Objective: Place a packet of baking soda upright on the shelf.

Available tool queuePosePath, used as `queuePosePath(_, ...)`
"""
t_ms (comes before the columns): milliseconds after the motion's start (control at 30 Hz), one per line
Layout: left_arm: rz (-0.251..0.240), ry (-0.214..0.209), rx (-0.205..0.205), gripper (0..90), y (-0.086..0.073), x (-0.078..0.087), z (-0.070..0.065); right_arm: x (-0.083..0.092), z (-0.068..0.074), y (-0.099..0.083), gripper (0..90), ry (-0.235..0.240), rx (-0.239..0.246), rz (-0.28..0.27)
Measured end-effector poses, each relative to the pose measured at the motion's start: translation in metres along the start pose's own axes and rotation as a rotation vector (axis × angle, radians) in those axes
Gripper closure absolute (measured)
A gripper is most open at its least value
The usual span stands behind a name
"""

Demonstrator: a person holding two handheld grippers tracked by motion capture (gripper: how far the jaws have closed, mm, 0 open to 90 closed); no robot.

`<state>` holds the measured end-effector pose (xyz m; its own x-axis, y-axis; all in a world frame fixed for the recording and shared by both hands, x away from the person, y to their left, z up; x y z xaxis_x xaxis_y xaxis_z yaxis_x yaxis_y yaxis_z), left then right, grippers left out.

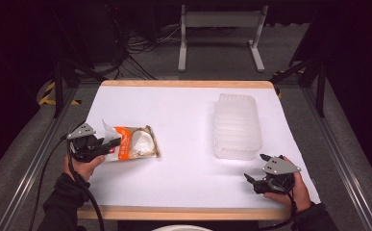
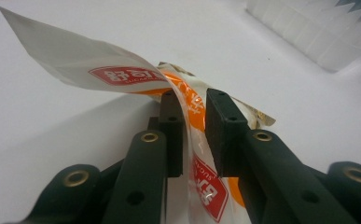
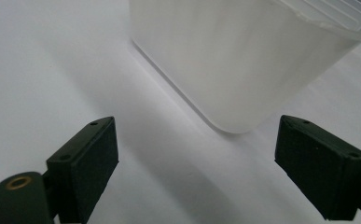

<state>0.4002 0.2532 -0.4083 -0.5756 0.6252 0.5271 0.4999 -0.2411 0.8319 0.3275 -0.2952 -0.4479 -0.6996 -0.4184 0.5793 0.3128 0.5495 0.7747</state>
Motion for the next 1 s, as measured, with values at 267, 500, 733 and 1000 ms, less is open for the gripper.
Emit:
queuePosePath(267,0.059,-0.018,-0.055,89.8,0.004,-0.005,0.001,-0.003,0.001,0.0,13.7,0.006,0.005,0.014)
queuePosePath(500,0.116,0.0,-0.028,76.7,0.008,-0.016,0.004,-0.003,0.001,-0.001,13.6,0.01,0.008,0.019)
queuePosePath(733,0.137,-0.002,-0.13,89.8,0.014,-0.012,-0.004,-0.003,0.001,-0.001,13.6,0.008,0.006,0.021)
queuePosePath(1000,0.148,-0.002,-0.257,89.9,0.046,-0.016,-0.028,-0.003,0.002,-0.001,13.6,0.011,0.01,0.026)
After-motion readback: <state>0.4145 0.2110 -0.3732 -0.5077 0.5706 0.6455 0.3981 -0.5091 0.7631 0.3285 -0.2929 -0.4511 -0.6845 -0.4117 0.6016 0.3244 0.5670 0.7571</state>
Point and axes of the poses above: each handheld gripper's, and its own axes: x roughly backward along the jaws, y roughly out of its top, z roughly to its left, the point moved 2 cm from there along -x, roughly forward along the jaws, and after that the axes turned 2 degrees about -x, right-handed, at the moved point
